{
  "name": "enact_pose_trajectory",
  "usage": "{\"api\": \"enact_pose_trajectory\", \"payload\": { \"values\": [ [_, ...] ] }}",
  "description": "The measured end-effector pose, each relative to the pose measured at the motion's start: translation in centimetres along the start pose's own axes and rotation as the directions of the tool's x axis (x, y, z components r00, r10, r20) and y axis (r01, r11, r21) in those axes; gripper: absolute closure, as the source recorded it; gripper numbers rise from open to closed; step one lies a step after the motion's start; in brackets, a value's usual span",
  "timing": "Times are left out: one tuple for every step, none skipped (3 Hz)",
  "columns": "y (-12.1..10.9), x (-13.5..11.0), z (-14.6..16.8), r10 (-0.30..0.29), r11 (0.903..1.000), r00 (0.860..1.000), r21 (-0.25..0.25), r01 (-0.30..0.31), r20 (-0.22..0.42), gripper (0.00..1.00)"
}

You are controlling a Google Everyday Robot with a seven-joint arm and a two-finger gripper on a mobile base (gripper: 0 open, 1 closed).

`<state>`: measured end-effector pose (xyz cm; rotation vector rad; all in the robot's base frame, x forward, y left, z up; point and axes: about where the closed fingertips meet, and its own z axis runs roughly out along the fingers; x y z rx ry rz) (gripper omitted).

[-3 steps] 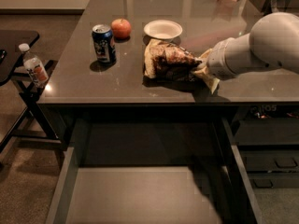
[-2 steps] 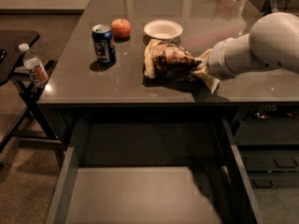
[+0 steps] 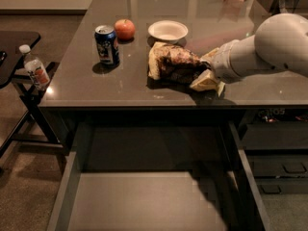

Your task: Pick brown chip bag from top drawer and place on counter

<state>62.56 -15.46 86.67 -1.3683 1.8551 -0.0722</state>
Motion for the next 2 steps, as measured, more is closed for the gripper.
{"api": "enact_pose_trajectory", "payload": {
  "values": [
    [0.0, 0.0, 0.0, 0.0, 1.0, 1.0, 0.0, 0.0, 0.0, 0.0],
    [0.0, 0.0, 0.0, 0.0, 1.0, 1.0, 0.0, 0.0, 0.0, 0.0]
  ]
}}
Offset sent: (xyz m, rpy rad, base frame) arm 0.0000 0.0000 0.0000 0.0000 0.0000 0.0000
